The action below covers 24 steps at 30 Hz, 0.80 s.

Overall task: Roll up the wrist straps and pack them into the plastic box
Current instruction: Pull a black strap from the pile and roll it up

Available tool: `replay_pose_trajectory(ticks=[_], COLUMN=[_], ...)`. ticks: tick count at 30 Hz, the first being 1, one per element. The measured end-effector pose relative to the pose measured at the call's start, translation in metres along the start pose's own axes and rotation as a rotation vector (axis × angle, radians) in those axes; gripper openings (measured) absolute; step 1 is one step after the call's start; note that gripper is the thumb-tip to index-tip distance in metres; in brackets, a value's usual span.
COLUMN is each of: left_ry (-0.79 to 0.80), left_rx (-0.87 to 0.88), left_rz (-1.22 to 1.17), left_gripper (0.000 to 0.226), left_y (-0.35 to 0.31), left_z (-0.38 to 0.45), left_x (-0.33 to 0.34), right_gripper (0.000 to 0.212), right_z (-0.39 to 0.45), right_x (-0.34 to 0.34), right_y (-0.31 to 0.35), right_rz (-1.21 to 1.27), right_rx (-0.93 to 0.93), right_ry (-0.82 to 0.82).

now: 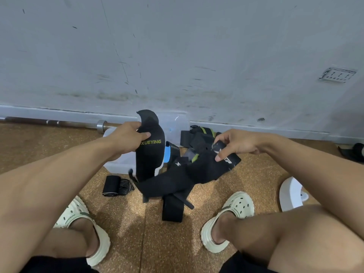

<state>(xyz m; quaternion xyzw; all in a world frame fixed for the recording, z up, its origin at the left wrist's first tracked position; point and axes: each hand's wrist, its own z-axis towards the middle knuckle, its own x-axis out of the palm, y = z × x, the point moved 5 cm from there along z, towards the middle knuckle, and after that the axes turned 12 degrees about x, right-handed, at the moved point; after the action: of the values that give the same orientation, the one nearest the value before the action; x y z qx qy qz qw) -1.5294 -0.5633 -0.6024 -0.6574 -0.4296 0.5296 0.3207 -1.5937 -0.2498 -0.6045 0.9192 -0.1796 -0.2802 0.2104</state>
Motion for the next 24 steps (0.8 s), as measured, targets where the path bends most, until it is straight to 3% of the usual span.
replay_pose_trajectory(ticks=[8, 14, 18, 20, 22, 24], left_ry=[0.005, 0.067, 0.115, 0.143, 0.163, 0.194], left_rx=[0.042, 0.044, 0.044, 0.043, 0.041, 0.042], left_rz=[0.047, 0.245, 0.36, 0.35, 0.336, 0.336], left_gripper=[0.032, 0.031, 0.028, 0.031, 0.031, 0.028], left_y=[-0.005, -0.001, -0.002, 0.0, 0.002, 0.003], left_z=[0.001, 0.005, 0.003, 0.006, 0.006, 0.007], left_x=[0.009, 0.014, 0.019, 0.022, 0.023, 0.025], right_gripper=[0.018, 0.024, 0.029, 0.022, 0.007, 0.01], right_z=[0.022, 0.024, 0.03, 0.036, 0.045, 0.053], right_x=[0.031, 0.035, 0.036, 0.036, 0.035, 0.037], right_y=[-0.02, -0.029, -0.034, -0.03, -0.024, -0.021], right_rz=[-0.468, -0.534, -0.356, -0.333, -0.371, -0.388], right_rx=[0.129, 0.258, 0.245, 0.186, 0.092, 0.069], right_ry=[0.094, 0.216, 0.319, 0.233, 0.048, -0.06])
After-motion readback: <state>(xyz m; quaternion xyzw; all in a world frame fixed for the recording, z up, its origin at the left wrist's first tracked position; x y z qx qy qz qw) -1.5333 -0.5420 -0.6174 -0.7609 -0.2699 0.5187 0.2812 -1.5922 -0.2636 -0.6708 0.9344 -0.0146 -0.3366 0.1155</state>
